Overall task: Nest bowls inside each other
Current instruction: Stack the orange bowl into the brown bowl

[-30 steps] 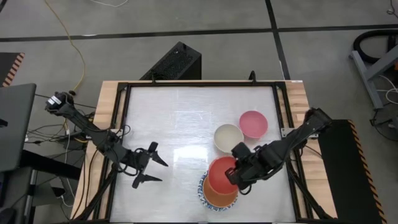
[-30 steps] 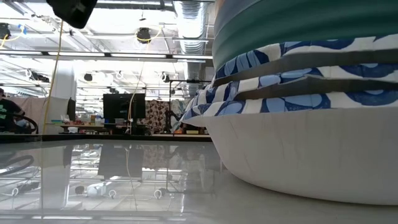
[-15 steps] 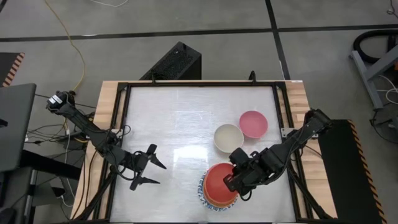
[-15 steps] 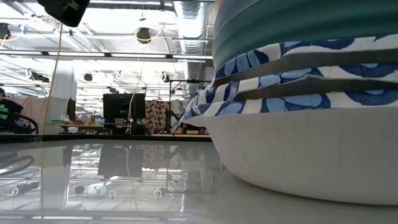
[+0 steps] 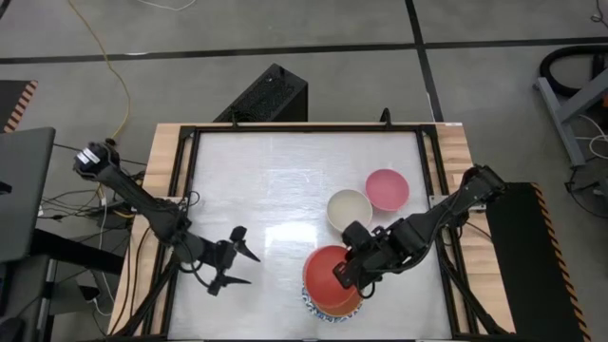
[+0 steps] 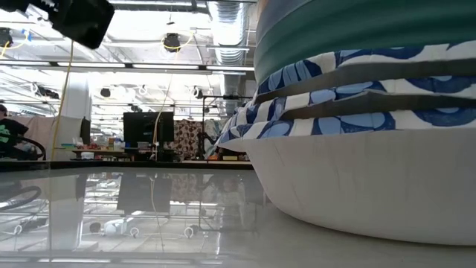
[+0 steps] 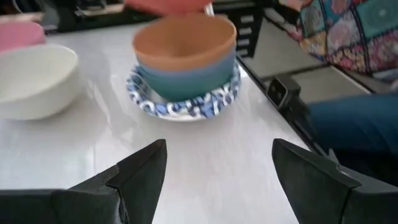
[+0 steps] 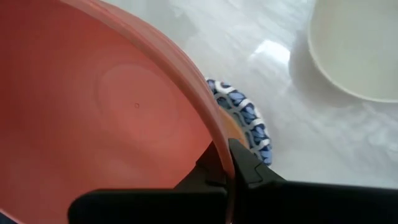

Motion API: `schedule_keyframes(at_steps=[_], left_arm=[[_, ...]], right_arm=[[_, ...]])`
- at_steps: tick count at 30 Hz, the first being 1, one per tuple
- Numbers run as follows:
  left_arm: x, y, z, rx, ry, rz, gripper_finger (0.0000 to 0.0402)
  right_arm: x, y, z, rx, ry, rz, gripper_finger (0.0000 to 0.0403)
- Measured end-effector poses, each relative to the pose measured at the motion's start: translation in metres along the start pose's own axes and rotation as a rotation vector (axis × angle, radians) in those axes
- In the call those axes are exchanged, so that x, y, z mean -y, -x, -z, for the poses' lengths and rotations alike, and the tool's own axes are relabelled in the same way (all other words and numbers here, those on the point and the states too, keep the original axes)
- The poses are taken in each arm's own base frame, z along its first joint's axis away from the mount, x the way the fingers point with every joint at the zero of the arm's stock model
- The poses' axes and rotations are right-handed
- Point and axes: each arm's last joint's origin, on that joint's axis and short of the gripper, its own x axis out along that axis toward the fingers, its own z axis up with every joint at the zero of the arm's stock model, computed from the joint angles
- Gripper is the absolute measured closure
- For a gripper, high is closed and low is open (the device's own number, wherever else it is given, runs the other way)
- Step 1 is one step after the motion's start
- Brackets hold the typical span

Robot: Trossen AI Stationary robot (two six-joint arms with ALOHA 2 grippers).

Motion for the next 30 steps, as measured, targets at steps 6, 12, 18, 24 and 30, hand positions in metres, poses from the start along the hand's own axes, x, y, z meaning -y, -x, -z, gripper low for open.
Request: schedule_keyframes(at_steps=[6, 12, 18, 24, 30], left_arm=[[0.011, -0.016, 0.015, -0.056, -0.026, 0.043, 0.0122], [0.017, -0.019, 0.018, -0.060, -0.033, 0.062, 0.0122], [0.018, -0.019, 0.017, -0.049, -0.001, 0.072, 0.0122], [0.018, -0.019, 0.017, -0.056, -0.003, 0.073, 0.0122], [0.018, -0.019, 0.018, -0.056, -0.012, 0.073, 0.0122]], right_arm=[[-0.002, 0.002, 0.007, -0.053, 0.011, -0.018, 0.0396], [-0.006, 0.004, 0.014, -0.124, 0.018, -0.065, 0.0396], [-0.006, 0.001, 0.018, -0.145, 0.021, -0.071, 0.0396], [0.008, -0.023, 0.017, -0.235, 0.003, 0.003, 0.0396], [0.016, -0.033, 0.006, -0.320, -0.007, 0.018, 0.0396]])
